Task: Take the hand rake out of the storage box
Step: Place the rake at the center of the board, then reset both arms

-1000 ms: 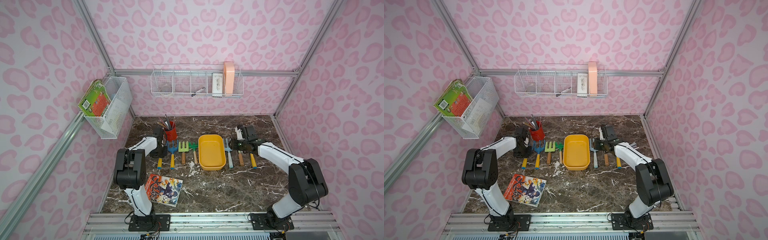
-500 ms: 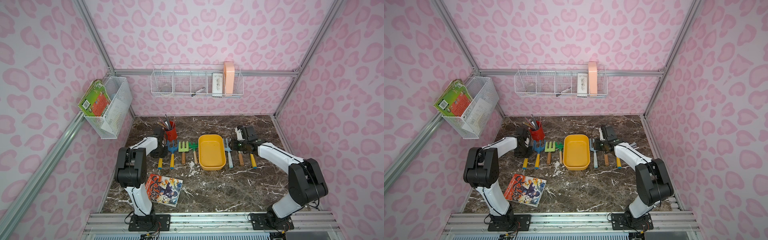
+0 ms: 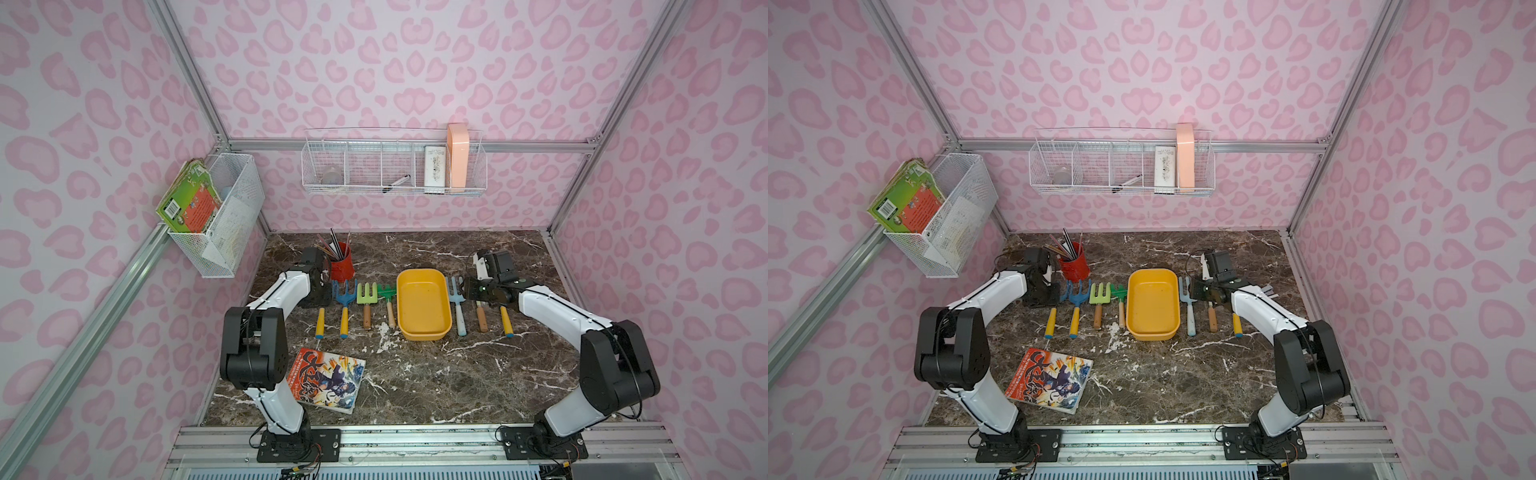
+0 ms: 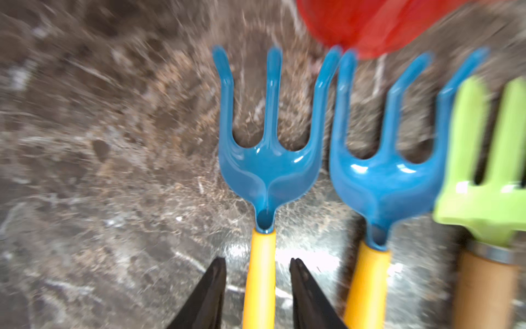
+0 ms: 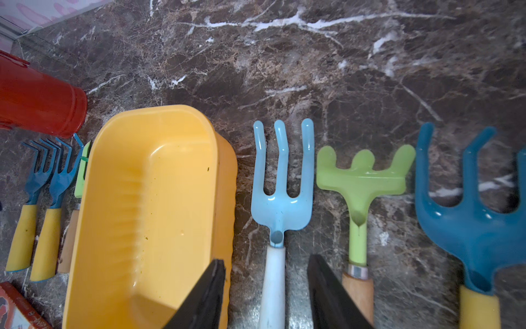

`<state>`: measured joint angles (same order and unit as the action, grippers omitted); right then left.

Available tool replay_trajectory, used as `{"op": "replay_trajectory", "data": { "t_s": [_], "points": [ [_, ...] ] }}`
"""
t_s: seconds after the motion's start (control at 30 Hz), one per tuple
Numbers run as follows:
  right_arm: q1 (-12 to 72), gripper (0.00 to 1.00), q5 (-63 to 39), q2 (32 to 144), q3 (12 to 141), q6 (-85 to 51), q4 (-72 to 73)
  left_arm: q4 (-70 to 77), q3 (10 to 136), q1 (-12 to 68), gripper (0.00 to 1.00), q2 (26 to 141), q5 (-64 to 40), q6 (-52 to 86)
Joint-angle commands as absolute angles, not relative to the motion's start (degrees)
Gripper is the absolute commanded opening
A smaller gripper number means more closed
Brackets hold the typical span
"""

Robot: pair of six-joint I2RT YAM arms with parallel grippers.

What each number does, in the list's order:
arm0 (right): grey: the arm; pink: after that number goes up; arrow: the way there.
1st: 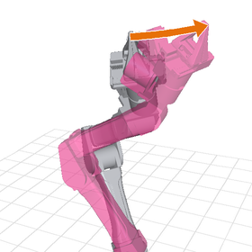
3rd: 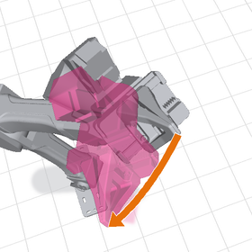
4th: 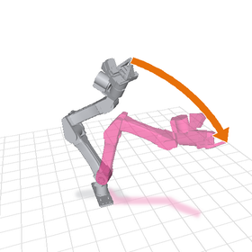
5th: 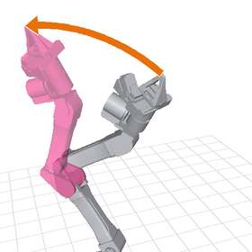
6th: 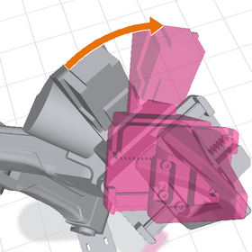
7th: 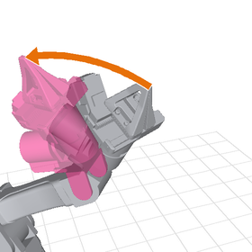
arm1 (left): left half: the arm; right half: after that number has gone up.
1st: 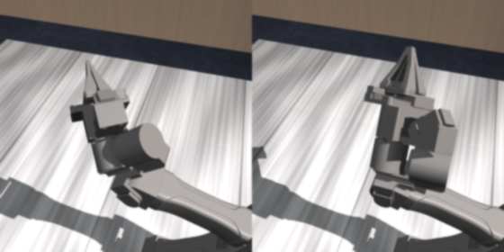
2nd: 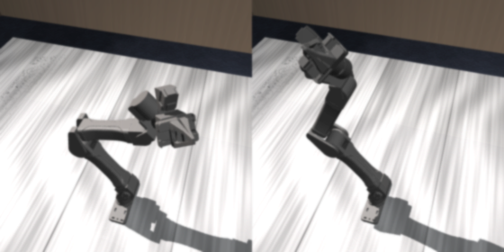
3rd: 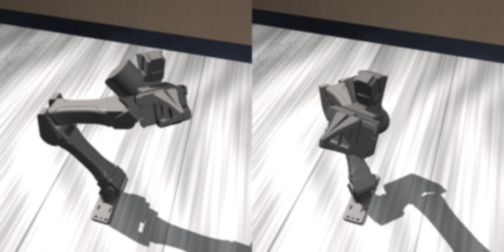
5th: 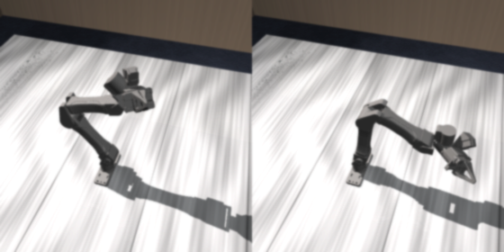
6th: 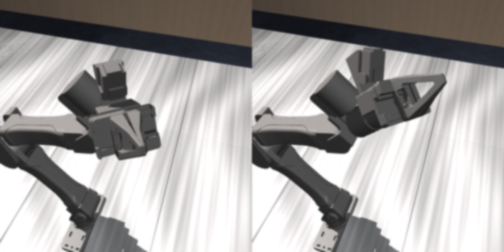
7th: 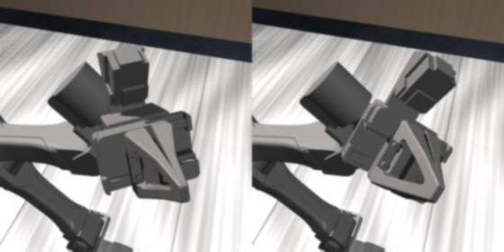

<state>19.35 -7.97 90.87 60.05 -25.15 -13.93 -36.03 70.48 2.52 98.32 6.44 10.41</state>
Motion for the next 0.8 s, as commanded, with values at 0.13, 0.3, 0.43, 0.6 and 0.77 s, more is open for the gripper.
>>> {"op": "replay_trajectory", "data": {
  "t_s": [0.13,0.3,0.43,0.6,0.77],
  "points": [
    [14.10,0.96,-5.91,84.31,56.41,-18.88,-10.01,-28.79,63.19,2.46,0.70,85.64,3.37,14.90],
    [4.11,0.99,-4.46,77.22,50.00,-17.10,-2.24,-25.16,60.92,2.46,0.99,82.81,8.90,14.46],
    [-2.67,0.99,-0.53,67.26,36.73,-13.28,14.63,-18.49,55.39,2.46,0.98,79.97,14.79,14.67],
    [-7.34,0.99,2.77,59.81,20.41,-11.34,38.04,-3.02,44.27,2.46,0.99,75.80,17.52,11.84],
    [-8.00,0.99,1.12,67.48,18.70,-9.36,43.79,12.21,35.98,2.46,0.98,77.39,16.68,6.32]
  ]
}}
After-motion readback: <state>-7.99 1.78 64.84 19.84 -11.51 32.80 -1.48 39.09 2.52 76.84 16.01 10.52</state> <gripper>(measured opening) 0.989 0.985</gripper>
